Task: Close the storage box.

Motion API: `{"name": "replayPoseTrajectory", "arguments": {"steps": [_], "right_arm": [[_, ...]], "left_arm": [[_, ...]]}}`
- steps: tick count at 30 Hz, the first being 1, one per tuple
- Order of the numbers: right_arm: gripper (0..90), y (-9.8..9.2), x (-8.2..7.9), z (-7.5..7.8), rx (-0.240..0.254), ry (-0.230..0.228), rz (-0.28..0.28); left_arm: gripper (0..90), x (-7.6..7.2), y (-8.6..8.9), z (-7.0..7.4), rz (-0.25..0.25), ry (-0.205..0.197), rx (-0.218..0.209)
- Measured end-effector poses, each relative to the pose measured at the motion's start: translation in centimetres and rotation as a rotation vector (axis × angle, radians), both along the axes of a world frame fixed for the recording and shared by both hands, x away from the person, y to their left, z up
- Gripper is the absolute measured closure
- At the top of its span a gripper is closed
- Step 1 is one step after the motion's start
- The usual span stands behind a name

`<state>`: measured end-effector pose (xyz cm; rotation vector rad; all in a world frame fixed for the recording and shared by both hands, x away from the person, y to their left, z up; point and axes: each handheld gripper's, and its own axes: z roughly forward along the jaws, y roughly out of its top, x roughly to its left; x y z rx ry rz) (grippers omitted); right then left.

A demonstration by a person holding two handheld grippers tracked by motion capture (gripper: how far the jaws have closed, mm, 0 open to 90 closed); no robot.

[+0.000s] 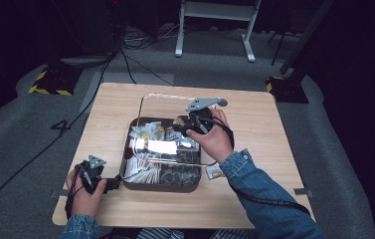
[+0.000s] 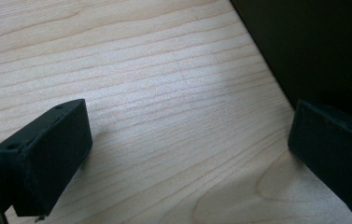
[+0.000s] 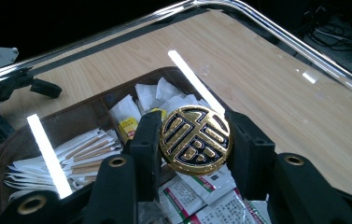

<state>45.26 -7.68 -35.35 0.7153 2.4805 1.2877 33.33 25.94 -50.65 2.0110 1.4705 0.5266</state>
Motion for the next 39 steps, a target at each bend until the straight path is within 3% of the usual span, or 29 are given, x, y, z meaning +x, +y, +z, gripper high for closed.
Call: {"name": "replayPoseTrajectory", "arguments": {"steps": [14, 22, 39], "right_arm": [[58.5, 1.6, -0.7, -1.7, -0.012, 0.026, -0.010], [58.5, 2.9, -1.1, -3.5, -0.016, 0.052, -0.009], [58.5, 4.6, -1.3, -7.1, -0.088, 0.080, -0.025]], "left_arm": [[0.0, 0.0, 0.0, 0.0, -0.003, -0.002, 0.002], [0.0, 0.0, 0.0, 0.0, -0.003, 0.000, -0.001], [0.0, 0.0, 0.0, 0.0, -0.003, -0.002, 0.002]]}}
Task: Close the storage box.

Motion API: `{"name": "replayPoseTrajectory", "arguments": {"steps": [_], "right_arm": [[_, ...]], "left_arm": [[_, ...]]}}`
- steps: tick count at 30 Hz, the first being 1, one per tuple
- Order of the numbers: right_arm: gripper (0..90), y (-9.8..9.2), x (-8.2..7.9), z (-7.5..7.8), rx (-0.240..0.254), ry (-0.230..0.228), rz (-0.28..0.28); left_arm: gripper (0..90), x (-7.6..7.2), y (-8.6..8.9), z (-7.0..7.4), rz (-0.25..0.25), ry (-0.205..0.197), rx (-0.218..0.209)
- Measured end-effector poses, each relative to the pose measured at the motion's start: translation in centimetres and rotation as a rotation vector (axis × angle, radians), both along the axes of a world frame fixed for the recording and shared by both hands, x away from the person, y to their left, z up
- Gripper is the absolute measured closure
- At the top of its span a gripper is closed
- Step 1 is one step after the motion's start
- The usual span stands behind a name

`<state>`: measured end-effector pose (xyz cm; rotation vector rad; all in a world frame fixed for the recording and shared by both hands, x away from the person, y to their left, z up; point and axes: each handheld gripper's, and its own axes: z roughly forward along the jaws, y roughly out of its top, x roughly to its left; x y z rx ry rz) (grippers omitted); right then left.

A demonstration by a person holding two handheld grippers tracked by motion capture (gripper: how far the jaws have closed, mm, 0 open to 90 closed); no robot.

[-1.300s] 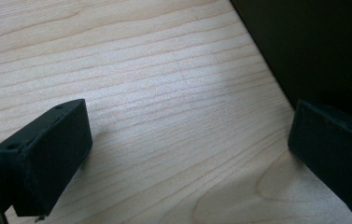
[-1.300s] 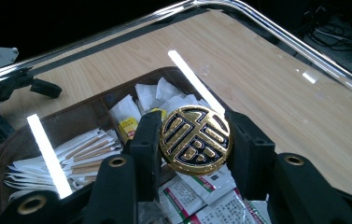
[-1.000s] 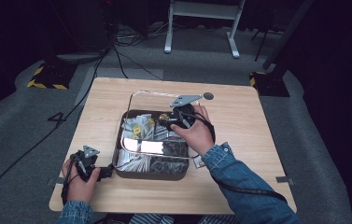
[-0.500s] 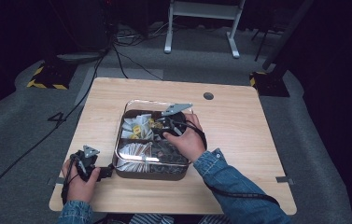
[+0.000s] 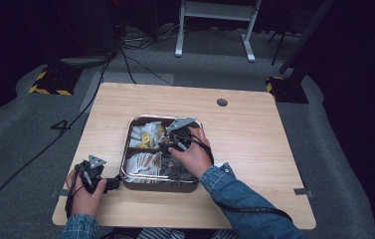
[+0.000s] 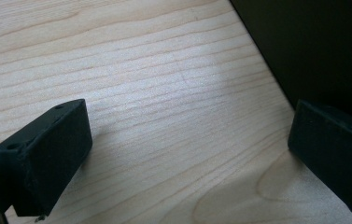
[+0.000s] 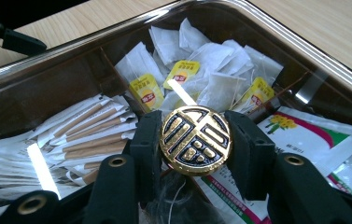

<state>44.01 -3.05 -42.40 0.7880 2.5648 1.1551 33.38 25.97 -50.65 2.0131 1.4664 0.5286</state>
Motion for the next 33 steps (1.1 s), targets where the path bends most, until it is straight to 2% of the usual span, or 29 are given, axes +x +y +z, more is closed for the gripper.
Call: {"name": "replayPoseTrajectory", "arguments": {"steps": [4, 8, 22, 33], "right_arm": [[58.5, 0.2, 0.0, -0.6, -0.007, 0.006, -0.005], [58.5, 0.4, 0.0, -1.0, -0.016, -0.006, -0.005], [58.5, 0.9, -0.7, -1.4, -0.032, -0.022, 0.005], [58.3, 0.7, -0.6, -1.6, -0.009, -0.011, 0.006]], "left_arm": [[0.0, 0.0, 0.0, 0.0, 0.000, 0.000, 0.000], [0.0, 0.0, 0.0, 0.0, 0.000, 0.000, 0.000], [0.0, 0.0, 0.0, 0.0, 0.000, 0.000, 0.000], [0.0, 0.0, 0.0, 0.0, 0.000, 0.001, -0.002]]}}
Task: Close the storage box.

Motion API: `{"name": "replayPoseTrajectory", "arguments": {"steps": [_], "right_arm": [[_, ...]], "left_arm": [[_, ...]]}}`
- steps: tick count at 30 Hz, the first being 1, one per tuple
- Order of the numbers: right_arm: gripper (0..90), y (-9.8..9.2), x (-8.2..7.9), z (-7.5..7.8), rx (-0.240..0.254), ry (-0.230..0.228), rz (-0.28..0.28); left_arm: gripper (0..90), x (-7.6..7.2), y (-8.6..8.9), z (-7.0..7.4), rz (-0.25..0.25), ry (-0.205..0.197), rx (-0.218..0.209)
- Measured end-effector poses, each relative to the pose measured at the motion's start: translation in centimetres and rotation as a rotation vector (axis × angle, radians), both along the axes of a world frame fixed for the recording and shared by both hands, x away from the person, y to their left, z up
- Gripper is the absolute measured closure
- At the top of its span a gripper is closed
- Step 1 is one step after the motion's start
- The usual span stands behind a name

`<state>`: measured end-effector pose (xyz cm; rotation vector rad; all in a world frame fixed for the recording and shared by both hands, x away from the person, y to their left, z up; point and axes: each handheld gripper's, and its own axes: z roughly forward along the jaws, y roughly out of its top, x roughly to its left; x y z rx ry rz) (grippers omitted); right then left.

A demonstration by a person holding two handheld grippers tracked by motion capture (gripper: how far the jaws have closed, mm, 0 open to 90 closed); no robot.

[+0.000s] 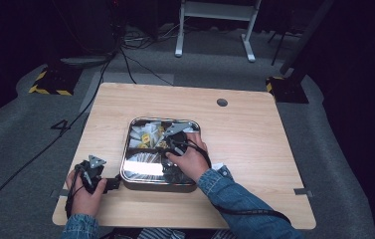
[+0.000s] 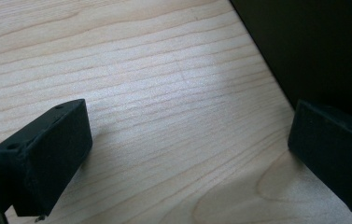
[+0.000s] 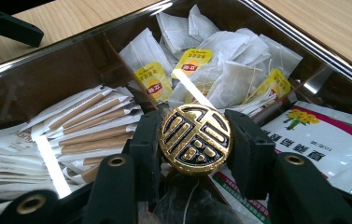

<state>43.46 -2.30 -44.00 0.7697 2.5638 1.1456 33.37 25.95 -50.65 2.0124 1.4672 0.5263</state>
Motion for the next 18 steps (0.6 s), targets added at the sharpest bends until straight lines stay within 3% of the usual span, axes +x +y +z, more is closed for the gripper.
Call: {"name": "replayPoseTrajectory", "arguments": {"steps": [12, 15, 18], "right_arm": [[58.0, -0.26, 0.32, -0.22, 0.025, 0.007, 0.010], [57.5, -0.22, 0.28, -0.15, 0.012, 0.001, 0.014], [51.5, -0.23, 0.27, -0.02, 0.028, 0.007, 0.013]], "left_arm": [[0.0, 0.01, 0.01, 0.01, 0.000, -0.001, 0.002], [0.0, 0.01, 0.01, 0.00, 0.000, -0.001, 0.001], [0.0, 0.00, 0.00, 0.00, 0.000, 0.000, 0.000]]}}
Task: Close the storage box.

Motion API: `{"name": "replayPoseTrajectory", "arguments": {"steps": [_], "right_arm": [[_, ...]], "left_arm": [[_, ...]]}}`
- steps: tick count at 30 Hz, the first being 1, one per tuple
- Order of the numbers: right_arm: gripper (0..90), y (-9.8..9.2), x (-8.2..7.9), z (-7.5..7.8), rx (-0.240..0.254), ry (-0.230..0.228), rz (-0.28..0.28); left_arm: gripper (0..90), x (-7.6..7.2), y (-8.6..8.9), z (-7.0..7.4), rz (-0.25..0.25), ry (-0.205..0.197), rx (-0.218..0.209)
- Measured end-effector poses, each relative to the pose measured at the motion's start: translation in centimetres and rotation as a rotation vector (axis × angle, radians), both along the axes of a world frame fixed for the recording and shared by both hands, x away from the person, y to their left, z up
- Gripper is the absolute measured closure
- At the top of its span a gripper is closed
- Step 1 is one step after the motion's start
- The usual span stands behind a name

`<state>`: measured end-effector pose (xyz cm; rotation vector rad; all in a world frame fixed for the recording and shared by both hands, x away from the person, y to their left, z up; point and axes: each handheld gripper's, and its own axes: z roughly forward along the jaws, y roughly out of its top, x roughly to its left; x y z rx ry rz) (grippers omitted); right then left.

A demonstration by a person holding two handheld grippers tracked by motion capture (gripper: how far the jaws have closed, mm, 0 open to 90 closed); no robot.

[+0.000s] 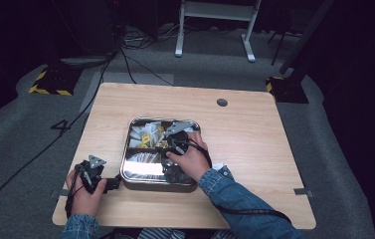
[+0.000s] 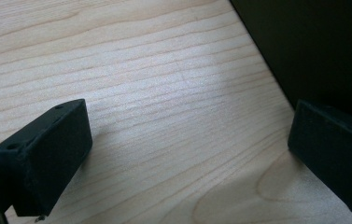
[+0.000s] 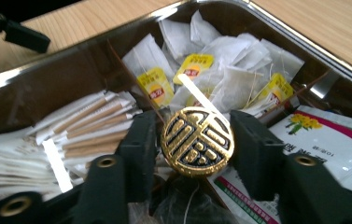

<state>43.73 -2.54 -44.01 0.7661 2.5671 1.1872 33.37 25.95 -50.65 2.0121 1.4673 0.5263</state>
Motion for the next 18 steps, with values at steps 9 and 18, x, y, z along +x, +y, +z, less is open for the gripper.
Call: {"name": "replayPoseTrajectory", "arguments": {"steps": [9, 18], "right_arm": [[43.3, -0.9, 0.0, 1.7, 0.058, -0.024, 0.007], [41.6, -3.4, -0.5, 4.3, 0.121, -0.051, -0.003]], "left_arm": [[0.0, 0.0, 0.0, 0.0, 0.000, -0.001, 0.002], [0.0, 0.0, 0.0, 0.0, -0.001, 0.000, 0.000]]}}
